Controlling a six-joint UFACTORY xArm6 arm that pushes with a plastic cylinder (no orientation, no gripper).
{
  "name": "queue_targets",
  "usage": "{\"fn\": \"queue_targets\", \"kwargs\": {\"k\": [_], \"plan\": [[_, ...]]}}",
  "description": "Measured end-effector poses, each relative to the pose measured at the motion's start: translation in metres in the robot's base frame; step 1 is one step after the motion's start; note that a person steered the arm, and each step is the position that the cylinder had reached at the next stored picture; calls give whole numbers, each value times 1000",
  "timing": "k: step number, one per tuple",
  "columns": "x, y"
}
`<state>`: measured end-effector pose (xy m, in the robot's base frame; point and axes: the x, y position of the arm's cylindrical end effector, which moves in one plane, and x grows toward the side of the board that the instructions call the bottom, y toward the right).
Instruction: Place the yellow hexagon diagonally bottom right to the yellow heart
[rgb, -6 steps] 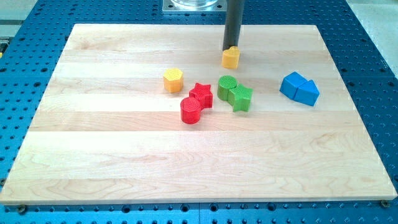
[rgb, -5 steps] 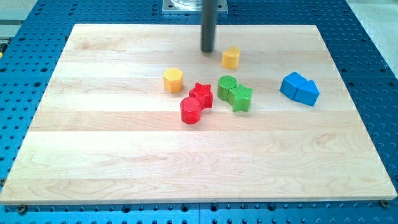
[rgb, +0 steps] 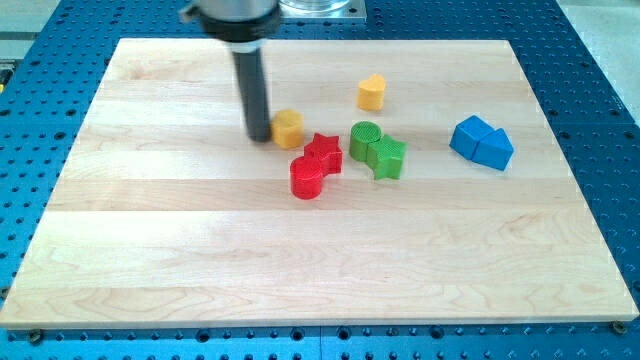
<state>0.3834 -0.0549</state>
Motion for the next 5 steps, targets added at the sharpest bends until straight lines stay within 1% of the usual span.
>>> {"fn": "queue_targets", "kwargs": {"k": [1,2,3,4,5], "plan": [[0,4],[13,-26],[51,-53],[49,-6],[4,31]]}}
